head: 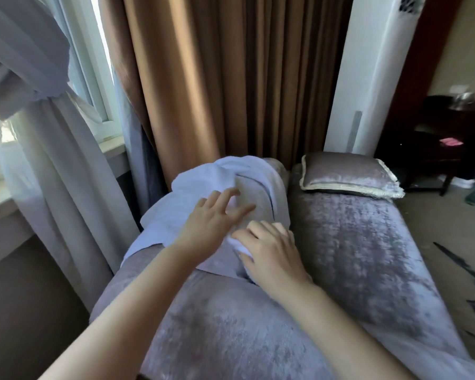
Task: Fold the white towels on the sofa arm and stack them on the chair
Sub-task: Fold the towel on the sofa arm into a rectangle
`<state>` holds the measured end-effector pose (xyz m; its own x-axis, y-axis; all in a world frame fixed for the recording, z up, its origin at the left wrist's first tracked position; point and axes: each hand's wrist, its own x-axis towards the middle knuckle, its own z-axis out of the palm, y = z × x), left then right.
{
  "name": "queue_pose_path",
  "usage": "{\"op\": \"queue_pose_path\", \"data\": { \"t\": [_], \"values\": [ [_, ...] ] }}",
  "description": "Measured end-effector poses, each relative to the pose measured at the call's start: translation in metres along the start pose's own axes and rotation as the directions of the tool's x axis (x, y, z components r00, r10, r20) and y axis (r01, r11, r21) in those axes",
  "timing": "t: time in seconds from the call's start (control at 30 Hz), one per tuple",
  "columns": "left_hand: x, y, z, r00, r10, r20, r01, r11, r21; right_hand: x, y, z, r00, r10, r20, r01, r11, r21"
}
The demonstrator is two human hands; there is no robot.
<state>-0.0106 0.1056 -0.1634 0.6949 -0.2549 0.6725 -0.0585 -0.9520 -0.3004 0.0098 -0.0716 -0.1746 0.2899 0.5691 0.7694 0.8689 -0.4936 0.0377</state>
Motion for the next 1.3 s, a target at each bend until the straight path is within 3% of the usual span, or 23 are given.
{"op": "queue_pose_path", "data": {
  "t": [0.07, 0.17, 0.33, 0.47, 0.53, 0.67, 0.83, 1.0, 1.3],
  "values": [
    [-0.007, -0.011, -0.011, 0.982, 0.189, 0.025, -0.191, 0.978, 0.086, -0.015, -0.014, -0.005, 0.998, -0.053, 0.025, 0.053, 0.999, -0.002],
    [-0.031, -0.016, -0.036, 0.959, 0.256, 0.12, -0.27, 0.956, 0.119, -0.027, -0.023, -0.016, 0.995, -0.03, 0.097, 0.032, 0.999, -0.016],
    [-0.078, -0.006, -0.087, 0.978, 0.038, 0.205, -0.075, 0.981, 0.179, -0.041, -0.042, -0.044, 0.96, -0.028, 0.28, 0.039, 0.999, -0.033],
    [-0.129, 0.01, -0.11, 0.947, -0.084, 0.309, 0.074, 0.996, 0.043, -0.063, -0.049, -0.064, 0.94, -0.158, 0.302, 0.144, 0.987, 0.068],
    [-0.138, 0.009, -0.12, 0.949, -0.103, 0.297, 0.106, 0.994, 0.006, -0.067, -0.05, -0.073, 0.917, -0.201, 0.344, 0.161, 0.977, 0.141],
    [-0.114, 0.0, -0.126, 0.961, -0.144, 0.235, 0.146, 0.989, 0.011, -0.048, -0.05, -0.09, 0.89, 0.013, 0.456, -0.121, 0.97, 0.209],
    [-0.055, -0.008, -0.113, 0.961, -0.141, 0.238, 0.153, 0.988, -0.032, -0.017, -0.018, -0.077, 0.884, 0.248, 0.396, -0.314, 0.943, 0.112],
    [0.015, -0.012, -0.074, 0.957, -0.125, 0.262, 0.136, 0.99, -0.024, 0.013, 0.028, -0.052, 0.848, 0.344, 0.403, -0.404, 0.912, 0.071],
    [0.07, -0.036, 0.023, 0.886, -0.097, 0.453, 0.076, 0.995, 0.065, 0.054, 0.081, 0.028, 0.771, 0.379, 0.511, -0.471, 0.88, 0.058]
  ]
}}
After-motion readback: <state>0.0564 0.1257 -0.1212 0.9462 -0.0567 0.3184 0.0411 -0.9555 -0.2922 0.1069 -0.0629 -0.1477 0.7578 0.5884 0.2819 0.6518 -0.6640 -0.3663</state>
